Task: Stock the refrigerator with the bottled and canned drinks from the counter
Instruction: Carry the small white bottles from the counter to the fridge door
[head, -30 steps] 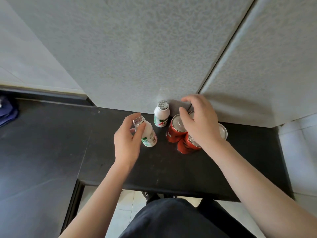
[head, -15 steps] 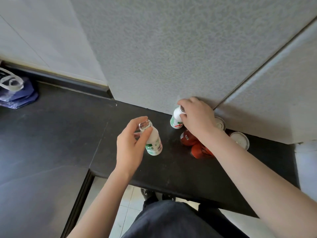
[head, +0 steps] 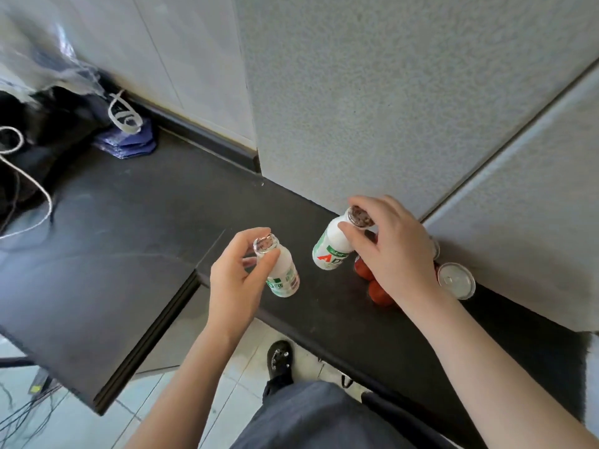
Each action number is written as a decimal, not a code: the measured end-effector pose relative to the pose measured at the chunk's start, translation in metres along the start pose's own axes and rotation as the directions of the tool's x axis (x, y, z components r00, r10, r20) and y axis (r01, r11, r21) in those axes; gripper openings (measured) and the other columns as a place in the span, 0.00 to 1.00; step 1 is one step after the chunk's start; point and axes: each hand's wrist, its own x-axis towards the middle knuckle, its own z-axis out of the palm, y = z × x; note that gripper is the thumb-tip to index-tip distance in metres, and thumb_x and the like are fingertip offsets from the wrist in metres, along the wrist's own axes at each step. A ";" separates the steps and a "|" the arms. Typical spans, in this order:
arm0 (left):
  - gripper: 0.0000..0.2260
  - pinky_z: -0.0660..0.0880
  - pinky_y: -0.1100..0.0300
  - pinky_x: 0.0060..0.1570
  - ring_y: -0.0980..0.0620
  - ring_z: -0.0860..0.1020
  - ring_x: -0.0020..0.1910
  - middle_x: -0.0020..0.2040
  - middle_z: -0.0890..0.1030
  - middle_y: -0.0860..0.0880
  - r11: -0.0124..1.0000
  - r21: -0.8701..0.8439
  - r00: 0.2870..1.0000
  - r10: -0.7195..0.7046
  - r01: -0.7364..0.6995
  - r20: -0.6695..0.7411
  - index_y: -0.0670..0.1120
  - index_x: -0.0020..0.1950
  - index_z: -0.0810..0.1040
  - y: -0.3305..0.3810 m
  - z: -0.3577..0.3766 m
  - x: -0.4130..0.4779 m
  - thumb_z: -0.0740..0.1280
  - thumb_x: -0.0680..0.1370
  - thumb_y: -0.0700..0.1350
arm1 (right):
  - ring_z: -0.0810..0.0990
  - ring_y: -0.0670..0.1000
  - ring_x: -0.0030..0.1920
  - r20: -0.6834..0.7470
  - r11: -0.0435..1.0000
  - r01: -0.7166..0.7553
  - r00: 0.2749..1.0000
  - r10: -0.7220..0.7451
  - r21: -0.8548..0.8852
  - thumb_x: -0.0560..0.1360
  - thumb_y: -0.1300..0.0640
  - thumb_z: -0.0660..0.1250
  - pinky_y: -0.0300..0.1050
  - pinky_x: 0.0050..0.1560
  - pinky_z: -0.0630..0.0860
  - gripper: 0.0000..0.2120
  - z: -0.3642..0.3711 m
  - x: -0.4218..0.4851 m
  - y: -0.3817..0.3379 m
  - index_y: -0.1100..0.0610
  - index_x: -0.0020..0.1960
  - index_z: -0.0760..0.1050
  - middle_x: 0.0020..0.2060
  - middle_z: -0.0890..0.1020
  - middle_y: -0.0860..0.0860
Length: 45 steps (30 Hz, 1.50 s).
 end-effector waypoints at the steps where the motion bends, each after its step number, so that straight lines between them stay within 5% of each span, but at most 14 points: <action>1: 0.10 0.76 0.64 0.48 0.57 0.79 0.49 0.50 0.79 0.61 1.000 0.010 1.000 -0.001 0.001 -0.030 0.58 0.54 0.76 0.002 -0.004 -0.011 0.67 0.77 0.44 | 0.78 0.51 0.49 0.002 0.998 0.026 1.000 -0.026 0.050 0.73 0.50 0.69 0.43 0.48 0.74 0.18 0.001 -0.006 -0.003 0.55 0.60 0.76 0.50 0.80 0.50; 3: 0.10 0.76 0.66 0.48 0.58 0.79 0.50 0.49 0.80 0.60 0.999 0.007 0.994 -0.037 0.037 -0.099 0.58 0.53 0.76 0.002 -0.011 -0.038 0.67 0.77 0.43 | 0.78 0.49 0.51 0.023 0.983 0.066 0.997 -0.071 0.170 0.73 0.51 0.69 0.40 0.51 0.74 0.18 0.008 -0.019 -0.008 0.56 0.60 0.76 0.51 0.80 0.50; 6: 0.09 0.75 0.67 0.49 0.58 0.79 0.48 0.49 0.80 0.60 0.992 -0.005 0.971 -0.125 0.126 -0.203 0.60 0.52 0.76 -0.004 -0.021 -0.087 0.67 0.76 0.47 | 0.78 0.48 0.53 0.111 0.935 0.074 0.987 -0.119 0.347 0.73 0.51 0.69 0.47 0.55 0.76 0.17 0.032 -0.042 -0.013 0.55 0.59 0.76 0.52 0.79 0.47; 13: 0.10 0.74 0.70 0.46 0.60 0.79 0.47 0.47 0.80 0.61 0.952 -0.009 0.836 -0.274 0.307 -0.476 0.62 0.49 0.77 -0.010 -0.054 -0.194 0.67 0.74 0.46 | 0.76 0.44 0.50 0.290 0.841 0.129 0.902 -0.319 0.525 0.72 0.52 0.72 0.45 0.53 0.76 0.15 0.081 -0.100 -0.052 0.54 0.57 0.78 0.48 0.77 0.42; 19: 0.10 0.75 0.68 0.45 0.60 0.78 0.45 0.46 0.80 0.60 0.945 -0.088 0.666 -0.287 0.316 -0.689 0.61 0.48 0.77 -0.008 -0.090 -0.254 0.67 0.73 0.44 | 0.74 0.40 0.49 0.429 0.772 0.169 0.749 -0.505 0.613 0.72 0.51 0.72 0.39 0.53 0.73 0.15 0.104 -0.131 -0.114 0.51 0.57 0.78 0.48 0.78 0.42; 25: 0.11 0.74 0.70 0.44 0.60 0.78 0.47 0.47 0.80 0.60 0.950 -0.148 0.470 -0.267 0.275 -0.841 0.60 0.50 0.77 -0.016 -0.132 -0.334 0.67 0.74 0.44 | 0.77 0.46 0.52 0.420 0.676 0.273 0.610 -0.672 0.685 0.71 0.50 0.71 0.51 0.54 0.76 0.15 0.126 -0.192 -0.202 0.54 0.57 0.79 0.49 0.81 0.46; 39: 0.09 0.75 0.70 0.45 0.60 0.79 0.48 0.49 0.80 0.61 0.928 -0.182 0.187 -0.251 0.325 -0.950 0.62 0.50 0.77 -0.053 -0.299 -0.611 0.69 0.73 0.49 | 0.78 0.44 0.46 0.405 0.509 0.336 0.333 -0.851 0.793 0.70 0.56 0.74 0.48 0.48 0.78 0.14 0.171 -0.440 -0.403 0.54 0.55 0.79 0.46 0.80 0.44; 45: 0.13 0.76 0.65 0.45 0.59 0.79 0.46 0.48 0.80 0.64 0.909 -0.250 -0.014 -0.261 0.334 -0.965 0.61 0.50 0.77 -0.052 -0.334 -0.705 0.71 0.74 0.42 | 0.76 0.42 0.47 0.365 0.433 0.362 0.243 -0.899 0.826 0.70 0.51 0.71 0.31 0.41 0.71 0.14 0.172 -0.523 -0.464 0.49 0.55 0.78 0.46 0.78 0.39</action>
